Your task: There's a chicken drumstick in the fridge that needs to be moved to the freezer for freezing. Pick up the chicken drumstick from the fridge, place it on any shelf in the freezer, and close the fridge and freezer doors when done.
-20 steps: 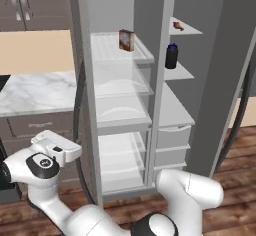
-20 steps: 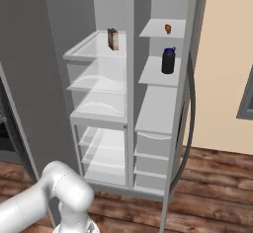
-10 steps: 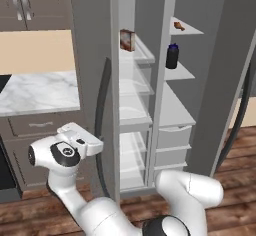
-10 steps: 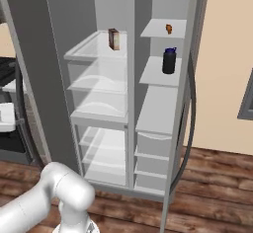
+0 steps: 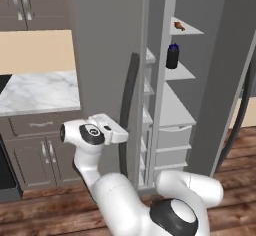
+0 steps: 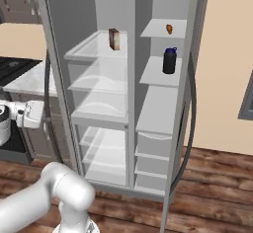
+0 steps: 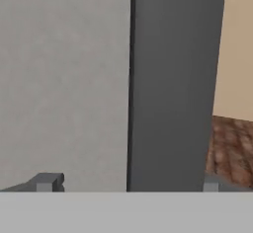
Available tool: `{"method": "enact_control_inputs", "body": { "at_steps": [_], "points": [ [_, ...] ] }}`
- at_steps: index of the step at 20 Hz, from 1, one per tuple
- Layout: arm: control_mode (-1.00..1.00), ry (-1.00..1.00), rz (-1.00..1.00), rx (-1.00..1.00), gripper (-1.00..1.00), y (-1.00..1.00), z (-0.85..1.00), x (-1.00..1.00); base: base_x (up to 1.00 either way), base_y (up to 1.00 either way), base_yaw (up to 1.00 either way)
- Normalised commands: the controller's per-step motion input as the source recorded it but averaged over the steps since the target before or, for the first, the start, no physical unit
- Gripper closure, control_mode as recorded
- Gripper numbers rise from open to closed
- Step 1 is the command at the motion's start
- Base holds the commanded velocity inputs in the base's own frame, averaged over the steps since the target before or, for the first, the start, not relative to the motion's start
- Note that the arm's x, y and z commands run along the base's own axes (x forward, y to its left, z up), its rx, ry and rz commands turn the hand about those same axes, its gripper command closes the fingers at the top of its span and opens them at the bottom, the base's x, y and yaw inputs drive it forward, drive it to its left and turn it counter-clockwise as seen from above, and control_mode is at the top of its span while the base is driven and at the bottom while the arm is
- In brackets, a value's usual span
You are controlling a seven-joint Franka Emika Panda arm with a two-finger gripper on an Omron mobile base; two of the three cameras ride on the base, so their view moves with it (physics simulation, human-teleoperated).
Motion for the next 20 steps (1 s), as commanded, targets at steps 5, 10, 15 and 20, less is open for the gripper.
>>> {"method": "enact_control_inputs", "body": {
  "at_steps": [5,10,15,20],
  "points": [
    [-1.0,0.01,-0.03,0.0,-1.0,-1.0,-0.07,0.71,0.0,0.0,0.0],
    [-1.0,-0.01,0.0,0.04,-1.0,-0.97,-0.04,0.74,0.0,0.0,0.0],
    [-1.0,-0.06,0.0,0.07,-1.0,-0.89,-0.02,0.76,0.0,0.0,0.0],
    [-1.0,-0.01,0.05,0.08,-1.0,-0.65,0.0,0.88,0.0,0.0,0.0]
  ]
}}
